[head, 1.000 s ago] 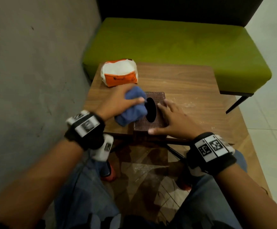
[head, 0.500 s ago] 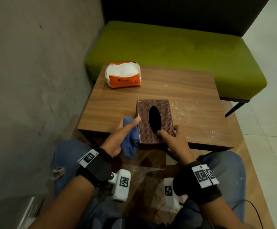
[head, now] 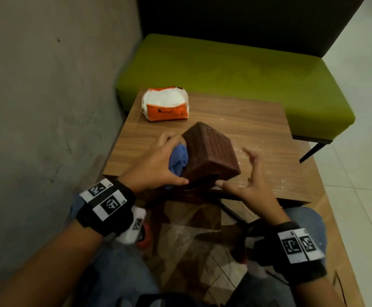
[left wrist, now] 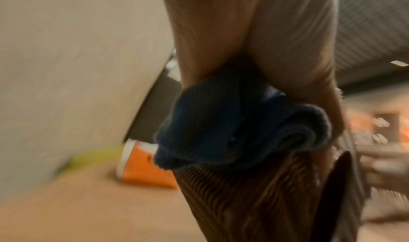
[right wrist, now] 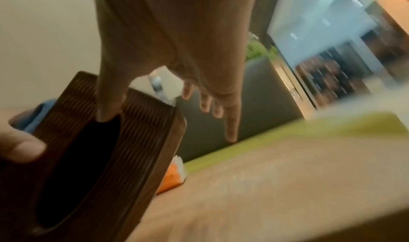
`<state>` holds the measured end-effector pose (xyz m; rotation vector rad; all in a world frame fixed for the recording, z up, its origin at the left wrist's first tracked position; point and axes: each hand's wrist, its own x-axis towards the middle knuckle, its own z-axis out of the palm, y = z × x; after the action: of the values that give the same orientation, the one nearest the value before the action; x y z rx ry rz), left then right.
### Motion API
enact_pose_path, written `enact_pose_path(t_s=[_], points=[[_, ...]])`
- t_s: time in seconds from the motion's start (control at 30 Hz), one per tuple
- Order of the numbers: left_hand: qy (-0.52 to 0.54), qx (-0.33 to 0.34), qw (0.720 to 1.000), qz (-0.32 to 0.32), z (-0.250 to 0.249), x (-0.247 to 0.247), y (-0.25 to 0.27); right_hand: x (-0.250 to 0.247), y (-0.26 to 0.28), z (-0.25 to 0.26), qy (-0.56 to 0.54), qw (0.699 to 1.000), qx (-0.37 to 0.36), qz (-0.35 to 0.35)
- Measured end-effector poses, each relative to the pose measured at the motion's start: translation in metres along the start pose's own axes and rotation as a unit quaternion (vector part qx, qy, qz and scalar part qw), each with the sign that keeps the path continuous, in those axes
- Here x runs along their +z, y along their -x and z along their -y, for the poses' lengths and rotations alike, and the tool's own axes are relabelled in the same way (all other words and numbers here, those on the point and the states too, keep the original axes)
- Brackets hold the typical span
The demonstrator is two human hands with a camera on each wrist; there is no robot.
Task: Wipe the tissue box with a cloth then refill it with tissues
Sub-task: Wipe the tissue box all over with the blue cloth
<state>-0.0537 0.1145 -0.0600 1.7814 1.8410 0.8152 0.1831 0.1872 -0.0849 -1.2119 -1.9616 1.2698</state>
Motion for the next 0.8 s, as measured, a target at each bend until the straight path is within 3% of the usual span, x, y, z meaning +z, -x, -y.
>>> enact_pose_path(t_s=[0.07,0.13,0.23,0.33,0.4,0.47,0.53,0.6,0.63,0.7,0.73,0.8], points=[[-0.129,0.089,0.986,0.048,-0.007,-0.011,-0.003,-0.013,-0.004,0.013,0.118,0.987,-0.111,0.021],[-0.178,0.131,0.971,0.089,-0.014,-0.014,-0.008,-0.016,-0.011,0.021,0.189,0.966,-0.156,0.085],[-0.169,0.176,0.963,0.116,-0.024,-0.016,-0.015,-0.01,-0.018,0.024,0.141,0.971,-0.138,0.137],[-0.091,0.164,0.974,0.125,-0.02,-0.024,-0.021,-0.003,-0.013,0.013,0.085,0.987,-0.116,0.078],[0.006,0.143,0.988,0.058,-0.016,-0.029,-0.021,0.0,-0.008,0.004,0.075,0.991,-0.111,0.022],[0.108,0.071,0.988,-0.083,-0.011,-0.028,-0.021,0.003,-0.004,-0.002,0.079,0.989,-0.122,-0.016],[0.183,-0.016,0.956,-0.227,-0.012,-0.019,-0.023,0.008,-0.001,-0.006,0.086,0.987,-0.135,-0.034],[0.22,-0.039,0.926,-0.303,-0.025,-0.007,-0.024,0.014,-0.001,-0.007,0.098,0.984,-0.14,-0.049],[0.221,-0.028,0.929,-0.296,-0.036,0.002,-0.022,0.017,-0.002,-0.006,0.102,0.983,-0.143,-0.057],[0.174,0.038,0.963,-0.202,-0.058,0.026,-0.014,0.024,-0.003,-0.004,0.1,0.982,-0.15,-0.059],[0.1,0.088,0.979,-0.153,-0.065,0.038,-0.01,0.026,-0.003,-0.003,0.097,0.982,-0.15,-0.058],[-0.055,0.186,0.976,-0.099,-0.065,0.057,-0.005,0.029,0.0,-0.001,0.088,0.985,-0.128,-0.07]])
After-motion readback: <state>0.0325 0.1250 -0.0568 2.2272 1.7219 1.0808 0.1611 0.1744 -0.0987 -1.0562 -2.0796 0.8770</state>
